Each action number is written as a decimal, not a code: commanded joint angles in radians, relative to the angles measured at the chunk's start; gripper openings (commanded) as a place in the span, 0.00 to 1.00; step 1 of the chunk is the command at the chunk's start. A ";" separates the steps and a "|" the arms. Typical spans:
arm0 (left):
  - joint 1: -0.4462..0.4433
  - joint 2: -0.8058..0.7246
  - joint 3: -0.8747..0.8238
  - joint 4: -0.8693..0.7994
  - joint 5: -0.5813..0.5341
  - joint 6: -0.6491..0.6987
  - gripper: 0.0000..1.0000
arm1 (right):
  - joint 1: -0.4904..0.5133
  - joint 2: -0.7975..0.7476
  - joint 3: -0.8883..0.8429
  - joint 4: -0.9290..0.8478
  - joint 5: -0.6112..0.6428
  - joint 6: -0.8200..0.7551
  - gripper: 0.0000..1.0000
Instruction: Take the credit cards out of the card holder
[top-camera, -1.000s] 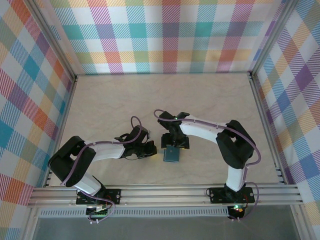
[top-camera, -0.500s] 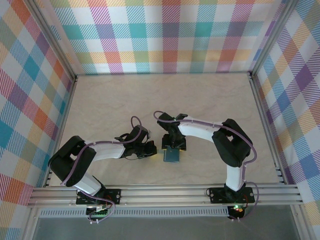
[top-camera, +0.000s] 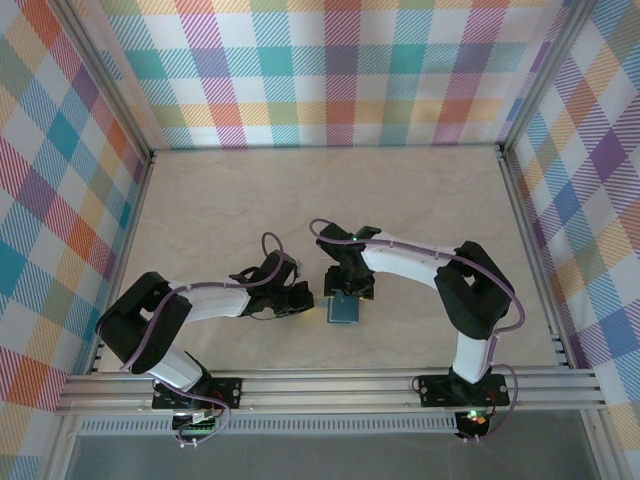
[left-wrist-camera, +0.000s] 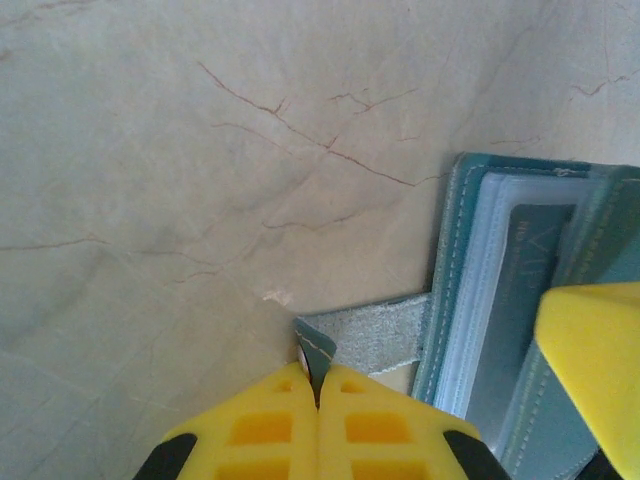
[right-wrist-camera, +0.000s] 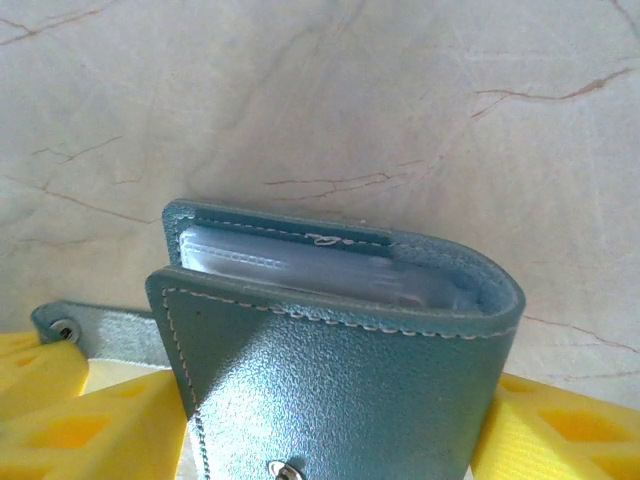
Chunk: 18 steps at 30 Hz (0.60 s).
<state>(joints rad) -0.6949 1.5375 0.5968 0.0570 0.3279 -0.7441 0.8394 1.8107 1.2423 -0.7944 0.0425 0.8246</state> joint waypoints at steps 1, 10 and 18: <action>0.009 0.008 -0.024 -0.085 -0.056 0.001 0.03 | 0.004 -0.040 -0.011 -0.056 0.020 -0.015 0.71; 0.011 -0.006 -0.029 -0.093 -0.073 -0.008 0.03 | 0.000 -0.051 -0.015 -0.077 0.037 -0.038 0.69; 0.029 -0.023 -0.037 -0.107 -0.087 -0.009 0.03 | -0.003 -0.071 -0.027 -0.101 0.055 -0.050 0.72</action>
<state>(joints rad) -0.6899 1.5257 0.5919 0.0509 0.3061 -0.7444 0.8391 1.7763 1.2339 -0.8391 0.0711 0.7944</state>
